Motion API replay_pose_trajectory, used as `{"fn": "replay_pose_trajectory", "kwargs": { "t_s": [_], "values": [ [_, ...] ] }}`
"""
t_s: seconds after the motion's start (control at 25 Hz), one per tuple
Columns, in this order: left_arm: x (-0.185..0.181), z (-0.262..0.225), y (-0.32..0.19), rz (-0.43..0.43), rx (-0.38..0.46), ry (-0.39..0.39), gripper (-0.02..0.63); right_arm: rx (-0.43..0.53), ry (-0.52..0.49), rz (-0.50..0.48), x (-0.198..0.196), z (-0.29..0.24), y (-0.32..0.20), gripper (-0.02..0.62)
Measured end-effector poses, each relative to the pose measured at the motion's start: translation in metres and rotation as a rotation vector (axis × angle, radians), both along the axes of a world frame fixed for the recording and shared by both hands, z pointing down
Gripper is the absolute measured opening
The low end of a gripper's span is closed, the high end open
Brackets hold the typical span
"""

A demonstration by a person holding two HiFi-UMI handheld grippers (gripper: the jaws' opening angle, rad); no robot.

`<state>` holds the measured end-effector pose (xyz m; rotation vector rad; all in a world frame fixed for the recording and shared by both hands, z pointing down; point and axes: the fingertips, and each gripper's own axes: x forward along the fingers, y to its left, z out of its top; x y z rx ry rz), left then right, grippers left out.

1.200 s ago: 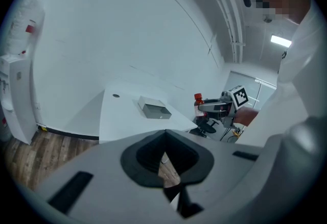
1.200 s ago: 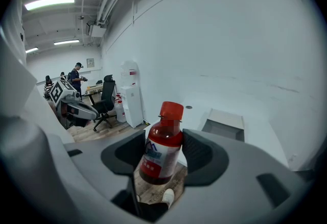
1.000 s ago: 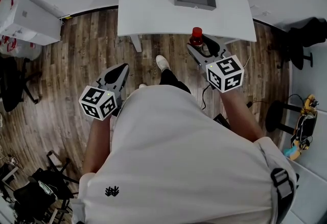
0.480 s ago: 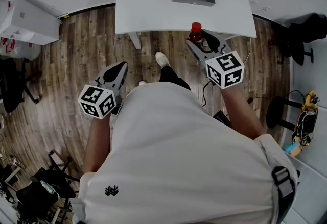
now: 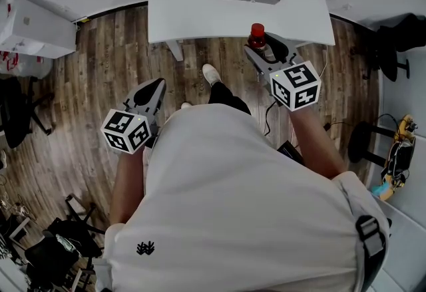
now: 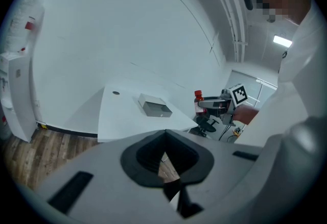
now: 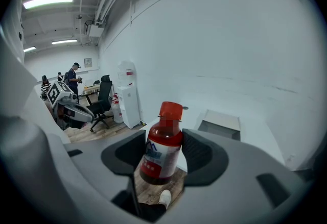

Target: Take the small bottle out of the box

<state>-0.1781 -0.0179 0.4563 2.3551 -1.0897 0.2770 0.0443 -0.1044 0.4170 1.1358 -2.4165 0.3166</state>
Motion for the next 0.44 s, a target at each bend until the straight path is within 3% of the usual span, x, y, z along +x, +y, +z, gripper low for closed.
{"fn": "replay_pose_trajectory", "kwargs": {
  "t_s": [0.44],
  "values": [
    [0.007,0.004,0.004,0.008,-0.036,0.001,0.006,-0.046,0.007,0.013,0.012,0.009,-0.005,0.227]
  ]
}}
